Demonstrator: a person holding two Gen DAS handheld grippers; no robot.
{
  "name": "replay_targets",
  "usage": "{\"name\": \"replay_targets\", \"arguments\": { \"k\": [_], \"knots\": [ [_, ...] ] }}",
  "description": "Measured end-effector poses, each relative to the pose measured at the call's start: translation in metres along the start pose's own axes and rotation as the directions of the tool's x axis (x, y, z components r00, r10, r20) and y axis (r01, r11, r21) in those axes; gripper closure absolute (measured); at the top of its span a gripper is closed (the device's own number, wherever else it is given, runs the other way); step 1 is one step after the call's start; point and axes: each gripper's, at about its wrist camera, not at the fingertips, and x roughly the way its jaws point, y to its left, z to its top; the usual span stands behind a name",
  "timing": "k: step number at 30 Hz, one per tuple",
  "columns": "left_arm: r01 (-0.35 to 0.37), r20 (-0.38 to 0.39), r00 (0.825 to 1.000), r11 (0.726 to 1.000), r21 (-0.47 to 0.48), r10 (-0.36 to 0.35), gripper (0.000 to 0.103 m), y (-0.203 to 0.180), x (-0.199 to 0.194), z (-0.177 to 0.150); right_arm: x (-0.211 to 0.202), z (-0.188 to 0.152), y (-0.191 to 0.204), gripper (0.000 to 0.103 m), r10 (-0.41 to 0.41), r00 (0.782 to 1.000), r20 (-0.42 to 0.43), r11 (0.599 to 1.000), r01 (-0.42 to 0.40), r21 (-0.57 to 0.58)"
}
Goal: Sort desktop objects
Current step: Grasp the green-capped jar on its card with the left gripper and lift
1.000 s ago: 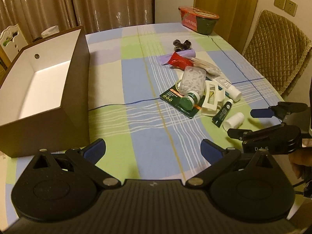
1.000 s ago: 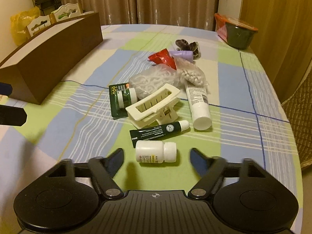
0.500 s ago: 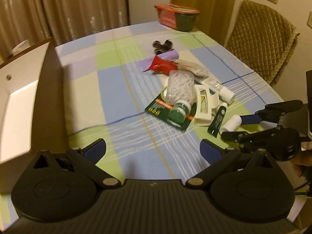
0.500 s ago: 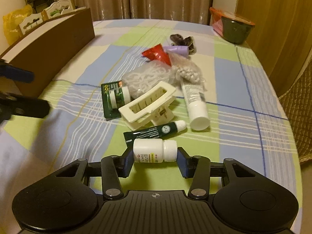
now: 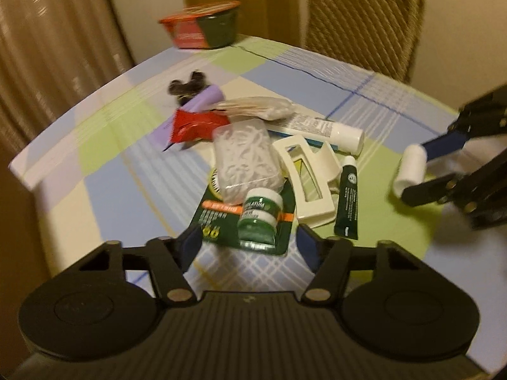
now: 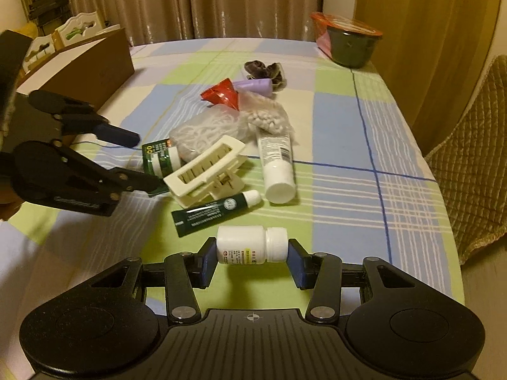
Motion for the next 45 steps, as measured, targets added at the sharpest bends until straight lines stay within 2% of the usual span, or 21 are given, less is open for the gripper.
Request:
{"name": "replay_targets", "arguments": {
  "k": [1, 4, 9, 14, 31, 45],
  "knots": [
    [0.010, 0.000, 1.000, 1.000, 0.019, -0.010, 0.058, -0.001, 0.004, 0.001, 0.000, -0.001, -0.002, 0.057, -0.002, 1.000, -0.001, 1.000, 0.002, 0.004],
    [0.045, -0.001, 0.999, 0.997, 0.060, -0.045, 0.068, -0.001, 0.015, 0.002, -0.001, -0.002, -0.007, 0.057, -0.011, 1.000, -0.002, 1.000, 0.011, 0.012],
    [0.074, 0.006, 0.997, 0.995, 0.072, -0.075, 0.075, 0.000, 0.021, 0.002, -0.003, -0.003, -0.013, 0.057, -0.018, 1.000, 0.001, 0.999, 0.018, 0.028],
    [0.086, -0.009, 0.996, 0.995, 0.054, -0.086, 0.076, 0.002, 0.014, -0.004, -0.003, -0.002, -0.013, 0.057, -0.014, 1.000, 0.007, 0.999, 0.014, 0.030],
    [0.076, -0.022, 0.997, 0.997, -0.033, -0.077, 0.076, 0.010, -0.047, -0.057, -0.003, 0.006, 0.020, 0.057, 0.017, 0.999, 0.028, 1.000, -0.017, -0.017],
    [0.022, -0.071, 0.997, 0.999, -0.045, -0.025, 0.076, -0.001, -0.091, -0.085, -0.013, 0.005, 0.041, 0.057, 0.040, 0.998, 0.047, 0.999, -0.038, -0.029]
  ]
}}
